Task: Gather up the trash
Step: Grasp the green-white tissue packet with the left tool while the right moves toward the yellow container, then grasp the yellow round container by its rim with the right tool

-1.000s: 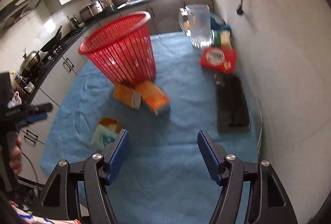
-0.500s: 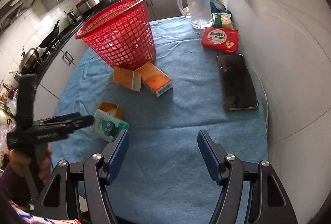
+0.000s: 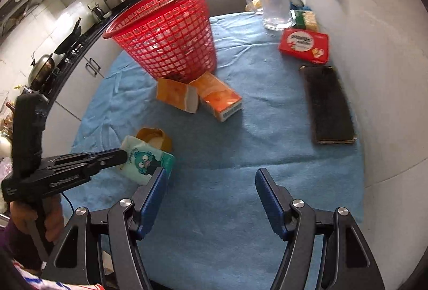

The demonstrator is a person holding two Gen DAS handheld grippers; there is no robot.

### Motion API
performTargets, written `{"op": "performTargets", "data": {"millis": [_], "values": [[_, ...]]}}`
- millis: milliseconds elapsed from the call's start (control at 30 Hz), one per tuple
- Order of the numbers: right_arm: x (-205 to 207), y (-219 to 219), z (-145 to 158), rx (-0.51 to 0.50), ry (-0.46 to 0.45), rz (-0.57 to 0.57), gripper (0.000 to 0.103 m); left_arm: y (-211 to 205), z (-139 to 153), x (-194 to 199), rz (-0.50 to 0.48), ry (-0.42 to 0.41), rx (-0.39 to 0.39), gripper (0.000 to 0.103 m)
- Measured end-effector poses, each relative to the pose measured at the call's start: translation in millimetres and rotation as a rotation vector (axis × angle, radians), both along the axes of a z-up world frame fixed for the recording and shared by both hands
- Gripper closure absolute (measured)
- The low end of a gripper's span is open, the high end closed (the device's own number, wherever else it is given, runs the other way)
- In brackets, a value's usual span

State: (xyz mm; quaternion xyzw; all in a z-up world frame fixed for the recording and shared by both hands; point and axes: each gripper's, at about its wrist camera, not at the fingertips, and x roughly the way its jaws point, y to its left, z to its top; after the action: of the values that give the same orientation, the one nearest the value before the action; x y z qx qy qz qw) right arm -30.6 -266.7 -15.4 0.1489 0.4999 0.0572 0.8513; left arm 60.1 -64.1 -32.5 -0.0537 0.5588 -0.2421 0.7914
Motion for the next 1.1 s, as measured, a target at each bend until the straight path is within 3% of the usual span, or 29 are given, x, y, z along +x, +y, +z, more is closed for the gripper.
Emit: {"op": "performTargets", "data": {"millis": [200,333,600,700,767,800,1100], "values": [[25.5,29.9,-20.5,0.092,0.047,0.067,0.031,41.5,18.7,-6.1,0.071,-0.040,0.022,0.094],[46.0,55.1,-32.4,0.117,0.065,0.122,0.045,64.7,23.4,-9.7,0.121,-0.054,0.044,0.094],[84.9,103.8,-60.5,0.029,0.115,0.188,0.057,79.8,26.7,-11.2,0.159,-0.074,0.071,0.094],[90.4,111.1,-71.5,-0.019,0.144,0.184,0.071,79.3,27.0,-12.6,0.159,-0.081,0.092,0.094],[92.1,109.9,-76.6,-0.030,0.159,0.175,0.091,78.3,28.4,-13.9,0.159,-0.085,0.099,0.094],[91.7,108.7,-77.2,-0.025,0.161,0.171,0.094,78.1,29.0,-14.3,0.159,-0.087,0.101,0.094],[69.8,89.8,-54.3,0.006,0.105,0.154,0.098,65.8,34.5,-18.7,0.156,-0.098,0.125,0.094]]}}
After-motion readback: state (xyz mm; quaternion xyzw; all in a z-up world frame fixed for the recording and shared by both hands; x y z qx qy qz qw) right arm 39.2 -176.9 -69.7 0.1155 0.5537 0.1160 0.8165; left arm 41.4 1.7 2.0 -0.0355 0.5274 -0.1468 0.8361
